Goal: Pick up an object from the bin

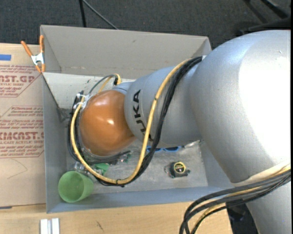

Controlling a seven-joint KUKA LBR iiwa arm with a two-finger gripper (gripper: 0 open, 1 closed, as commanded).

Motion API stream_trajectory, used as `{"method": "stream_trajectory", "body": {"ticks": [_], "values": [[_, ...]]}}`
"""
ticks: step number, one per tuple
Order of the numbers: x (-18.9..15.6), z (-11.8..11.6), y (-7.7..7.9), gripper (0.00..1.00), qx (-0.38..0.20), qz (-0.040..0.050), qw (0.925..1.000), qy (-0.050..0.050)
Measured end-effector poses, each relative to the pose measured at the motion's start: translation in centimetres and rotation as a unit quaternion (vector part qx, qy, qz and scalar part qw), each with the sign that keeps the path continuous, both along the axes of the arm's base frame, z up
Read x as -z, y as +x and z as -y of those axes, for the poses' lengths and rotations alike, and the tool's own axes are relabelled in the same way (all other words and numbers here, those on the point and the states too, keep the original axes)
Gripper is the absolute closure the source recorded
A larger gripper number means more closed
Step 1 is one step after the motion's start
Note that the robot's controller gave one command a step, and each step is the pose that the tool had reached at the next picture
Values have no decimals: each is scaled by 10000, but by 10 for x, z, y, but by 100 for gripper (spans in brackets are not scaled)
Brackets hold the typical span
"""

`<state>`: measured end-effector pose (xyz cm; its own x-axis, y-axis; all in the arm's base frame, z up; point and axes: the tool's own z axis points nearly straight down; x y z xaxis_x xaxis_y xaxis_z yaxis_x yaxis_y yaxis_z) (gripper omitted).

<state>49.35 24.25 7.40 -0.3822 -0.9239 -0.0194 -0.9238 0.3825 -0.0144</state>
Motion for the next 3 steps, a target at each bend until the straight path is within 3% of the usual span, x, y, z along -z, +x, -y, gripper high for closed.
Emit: {"method": "stream_trajectory", "body": {"ticks": [1, 2, 3], "values": [[-46, 1, 2, 100, -57, -75, 9999, -42], [-43, 1, 1, 0, -58, -100, 9999, -46], [-45, 2, 5, 100, -45, -36, 10000, -30]]}}
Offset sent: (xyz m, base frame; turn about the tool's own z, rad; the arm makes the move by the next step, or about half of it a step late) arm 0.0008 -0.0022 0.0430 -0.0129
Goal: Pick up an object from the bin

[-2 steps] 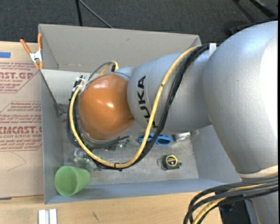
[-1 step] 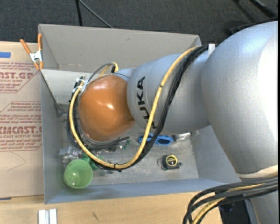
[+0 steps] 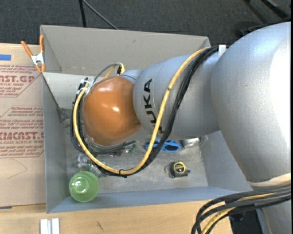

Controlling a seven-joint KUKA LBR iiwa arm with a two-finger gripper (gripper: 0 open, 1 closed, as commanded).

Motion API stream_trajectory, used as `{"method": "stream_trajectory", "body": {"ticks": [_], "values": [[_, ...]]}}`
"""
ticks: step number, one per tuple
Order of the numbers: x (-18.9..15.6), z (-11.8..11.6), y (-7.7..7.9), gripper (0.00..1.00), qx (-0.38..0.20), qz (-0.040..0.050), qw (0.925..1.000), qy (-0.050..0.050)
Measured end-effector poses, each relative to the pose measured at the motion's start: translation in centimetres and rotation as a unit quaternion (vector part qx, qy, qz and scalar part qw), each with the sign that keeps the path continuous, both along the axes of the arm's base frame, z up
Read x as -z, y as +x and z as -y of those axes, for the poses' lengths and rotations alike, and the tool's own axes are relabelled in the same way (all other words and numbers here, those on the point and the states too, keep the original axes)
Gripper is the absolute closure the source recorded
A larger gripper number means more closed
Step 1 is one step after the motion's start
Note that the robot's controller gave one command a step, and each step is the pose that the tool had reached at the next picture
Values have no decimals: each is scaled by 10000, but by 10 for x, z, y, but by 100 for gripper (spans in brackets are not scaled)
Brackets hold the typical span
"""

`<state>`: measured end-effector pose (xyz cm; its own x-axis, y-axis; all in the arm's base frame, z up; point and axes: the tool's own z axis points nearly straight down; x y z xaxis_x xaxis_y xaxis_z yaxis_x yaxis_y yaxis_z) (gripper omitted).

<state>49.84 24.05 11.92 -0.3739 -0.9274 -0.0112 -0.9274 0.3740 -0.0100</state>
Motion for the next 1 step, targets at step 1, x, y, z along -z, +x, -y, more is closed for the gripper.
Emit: {"method": "stream_trajectory", "body": {"ticks": [1], "values": [[-106, 43, -15, 100, -97, -25, 9999, -18]]}}
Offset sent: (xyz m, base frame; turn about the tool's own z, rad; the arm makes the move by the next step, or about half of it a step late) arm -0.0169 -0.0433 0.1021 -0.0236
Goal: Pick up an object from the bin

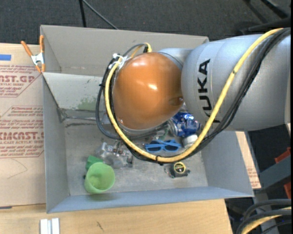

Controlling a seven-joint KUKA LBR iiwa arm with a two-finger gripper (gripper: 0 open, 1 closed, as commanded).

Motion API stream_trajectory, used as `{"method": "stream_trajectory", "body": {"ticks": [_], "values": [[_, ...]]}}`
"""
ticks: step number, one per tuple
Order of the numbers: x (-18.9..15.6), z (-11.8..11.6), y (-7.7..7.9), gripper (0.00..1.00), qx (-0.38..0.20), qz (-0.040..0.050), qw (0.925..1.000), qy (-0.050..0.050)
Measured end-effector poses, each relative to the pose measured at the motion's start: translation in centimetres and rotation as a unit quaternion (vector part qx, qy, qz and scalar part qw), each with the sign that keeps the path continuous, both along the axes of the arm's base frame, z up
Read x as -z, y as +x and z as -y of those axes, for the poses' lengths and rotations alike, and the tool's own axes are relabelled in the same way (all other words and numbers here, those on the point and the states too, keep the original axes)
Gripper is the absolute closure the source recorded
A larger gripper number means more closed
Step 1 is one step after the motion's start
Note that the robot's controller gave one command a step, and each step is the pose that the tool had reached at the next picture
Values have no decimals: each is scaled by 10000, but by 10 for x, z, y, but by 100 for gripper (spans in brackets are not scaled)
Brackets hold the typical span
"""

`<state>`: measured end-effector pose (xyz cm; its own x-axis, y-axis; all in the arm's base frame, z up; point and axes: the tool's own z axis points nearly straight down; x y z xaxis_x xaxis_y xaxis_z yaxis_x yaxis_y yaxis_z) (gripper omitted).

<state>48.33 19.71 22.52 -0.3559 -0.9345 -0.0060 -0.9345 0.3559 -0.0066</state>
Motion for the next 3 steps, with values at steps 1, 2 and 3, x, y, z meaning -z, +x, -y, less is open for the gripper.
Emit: {"method": "stream_trajectory", "body": {"ticks": [1, 2, 3], "values": [[4, -1, -2, 0, -14, -37, 10000, -1], [157, -31, -3, 0, -1741, -48, 9847, 3], [154, -31, -1, 100, -1726, -29, 9850, 0]]}}
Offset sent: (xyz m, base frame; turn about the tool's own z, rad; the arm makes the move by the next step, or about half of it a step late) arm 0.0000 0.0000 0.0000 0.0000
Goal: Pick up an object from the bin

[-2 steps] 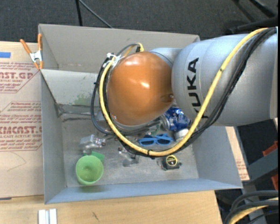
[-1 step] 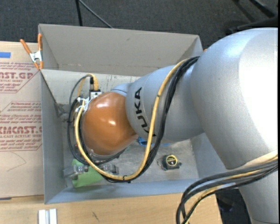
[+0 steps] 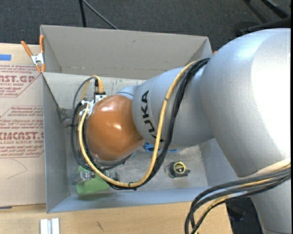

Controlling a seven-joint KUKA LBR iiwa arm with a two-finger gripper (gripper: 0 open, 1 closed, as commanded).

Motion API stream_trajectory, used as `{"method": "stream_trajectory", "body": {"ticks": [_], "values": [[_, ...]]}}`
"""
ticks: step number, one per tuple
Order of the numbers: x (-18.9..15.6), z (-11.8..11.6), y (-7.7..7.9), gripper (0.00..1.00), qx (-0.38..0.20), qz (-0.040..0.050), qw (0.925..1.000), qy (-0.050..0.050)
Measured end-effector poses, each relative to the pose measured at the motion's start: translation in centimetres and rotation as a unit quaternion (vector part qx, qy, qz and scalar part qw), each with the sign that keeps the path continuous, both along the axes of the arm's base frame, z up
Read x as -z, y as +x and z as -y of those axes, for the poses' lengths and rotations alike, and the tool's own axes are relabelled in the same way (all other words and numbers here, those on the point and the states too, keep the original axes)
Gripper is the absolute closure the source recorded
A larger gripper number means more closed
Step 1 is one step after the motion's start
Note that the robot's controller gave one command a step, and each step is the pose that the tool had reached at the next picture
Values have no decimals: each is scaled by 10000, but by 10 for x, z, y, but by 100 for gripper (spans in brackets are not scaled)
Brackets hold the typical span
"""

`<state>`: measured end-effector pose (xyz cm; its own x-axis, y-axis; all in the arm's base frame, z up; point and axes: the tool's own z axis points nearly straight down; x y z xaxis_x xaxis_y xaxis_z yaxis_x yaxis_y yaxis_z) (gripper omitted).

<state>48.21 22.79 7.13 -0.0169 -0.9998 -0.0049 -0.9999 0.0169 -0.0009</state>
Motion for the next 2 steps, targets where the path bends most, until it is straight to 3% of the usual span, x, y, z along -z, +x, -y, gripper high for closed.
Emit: {"method": "stream_trajectory", "body": {"ticks": [1, 2], "values": [[-66, 27, 0, 100, -53, 22, 10000, -9], [-143, 59, 33, 100, -19, 40, 10000, -9]]}}
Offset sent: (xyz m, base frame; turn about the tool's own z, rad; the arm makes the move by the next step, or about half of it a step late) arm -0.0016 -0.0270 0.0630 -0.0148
